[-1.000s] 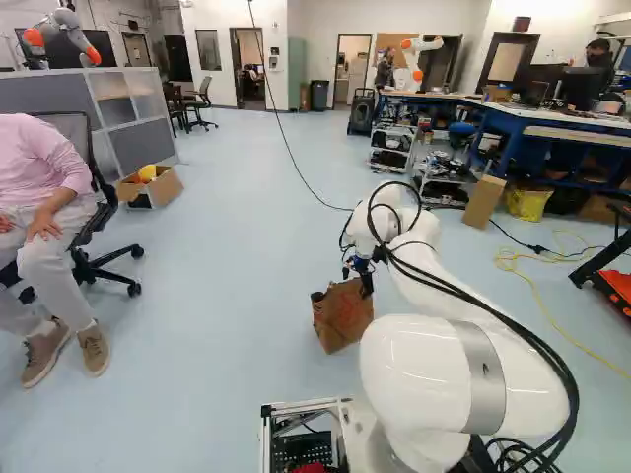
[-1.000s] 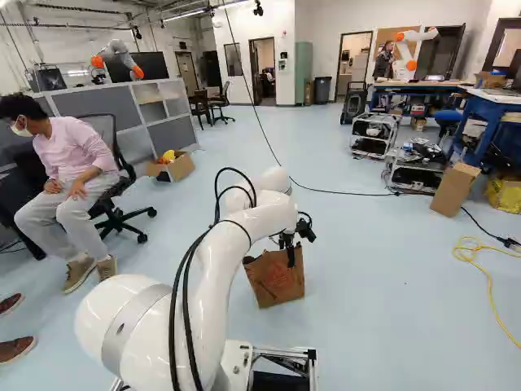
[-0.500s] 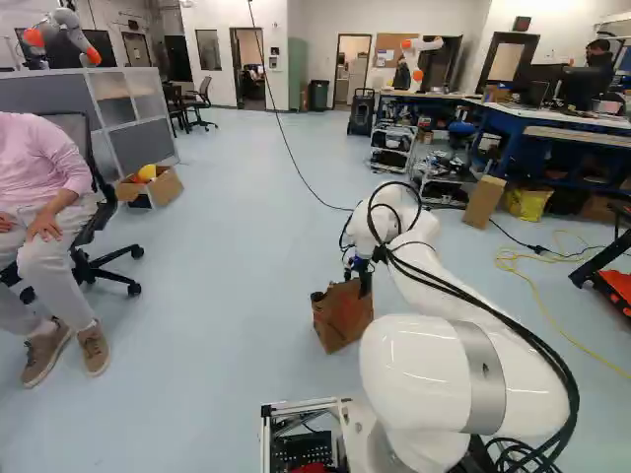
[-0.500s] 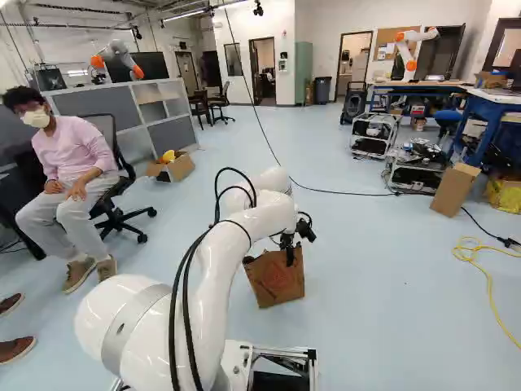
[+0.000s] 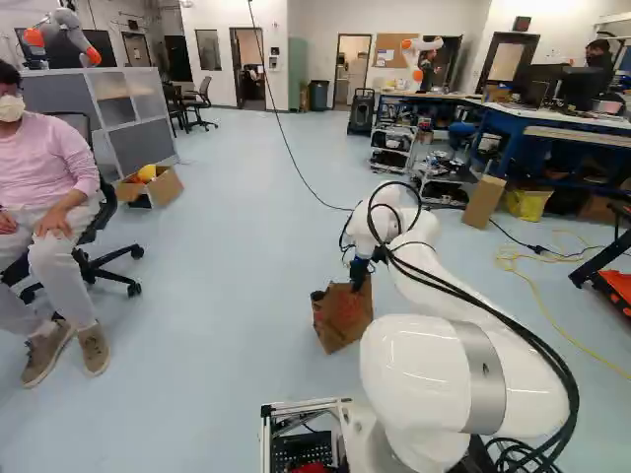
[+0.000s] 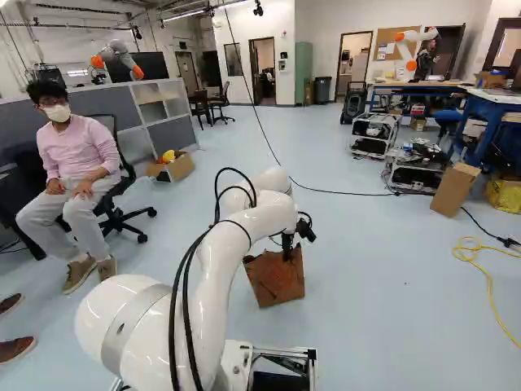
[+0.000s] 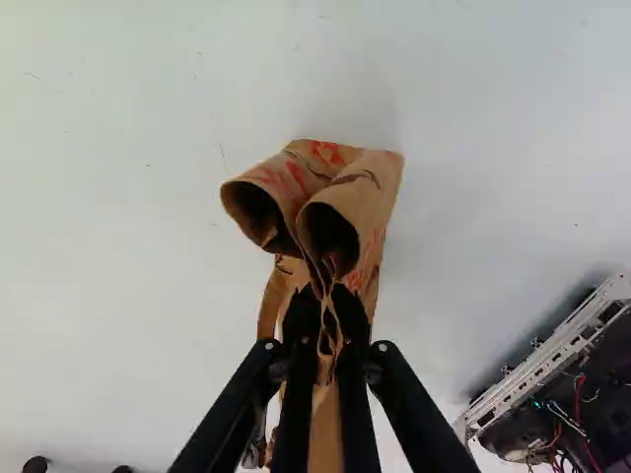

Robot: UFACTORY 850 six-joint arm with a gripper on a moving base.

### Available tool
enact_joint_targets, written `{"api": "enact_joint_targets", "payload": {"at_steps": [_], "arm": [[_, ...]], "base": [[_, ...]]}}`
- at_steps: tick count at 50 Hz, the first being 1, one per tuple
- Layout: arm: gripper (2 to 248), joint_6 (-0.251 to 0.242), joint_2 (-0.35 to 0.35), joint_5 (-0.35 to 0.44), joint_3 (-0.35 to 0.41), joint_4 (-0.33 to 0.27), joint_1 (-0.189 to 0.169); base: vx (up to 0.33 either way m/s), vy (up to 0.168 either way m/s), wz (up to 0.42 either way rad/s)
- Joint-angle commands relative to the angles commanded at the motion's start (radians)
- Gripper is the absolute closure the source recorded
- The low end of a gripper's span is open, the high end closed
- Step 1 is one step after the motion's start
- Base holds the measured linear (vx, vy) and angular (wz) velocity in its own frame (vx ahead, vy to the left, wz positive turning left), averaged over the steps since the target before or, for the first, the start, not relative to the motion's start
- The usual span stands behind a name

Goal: Pick up the grocery bag from the ground

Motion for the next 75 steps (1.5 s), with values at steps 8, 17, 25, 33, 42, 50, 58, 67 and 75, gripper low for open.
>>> {"api": "enact_joint_targets", "payload": {"at_steps": [8, 17, 25, 33, 42, 50, 58, 67, 75], "arm": [[224, 0.0, 0.0, 0.032, 0.0, 0.0, 0.0], [224, 0.0, 0.0, 0.102, 0.0, 0.0, 0.0], [224, 0.0, 0.0, 0.126, 0.0, 0.0, 0.0], [224, 0.0, 0.008, 0.132, 0.008, 0.0, 0.0], [224, 0.0, 0.062, 0.145, 0.063, 0.0, 0.0], [224, 0.0, 0.09, 0.159, 0.091, 0.0, 0.0], [224, 0.0, 0.113, 0.173, 0.115, 0.0, 0.0], [224, 0.0, 0.174, 0.195, 0.179, 0.0, -0.002], [224, 0.0, 0.234, 0.231, 0.242, 0.0, -0.003]], "base": [[0.0, 0.0, 0.0], [0.0, 0.0, 0.0], [0.0, 0.0, 0.0], [0.0, 0.0, 0.0], [0.0, 0.0, 0.0], [0.0, 0.0, 0.0], [0.0, 0.0, 0.0], [0.0, 0.0, 0.0], [0.0, 0.0, 0.0]]}}
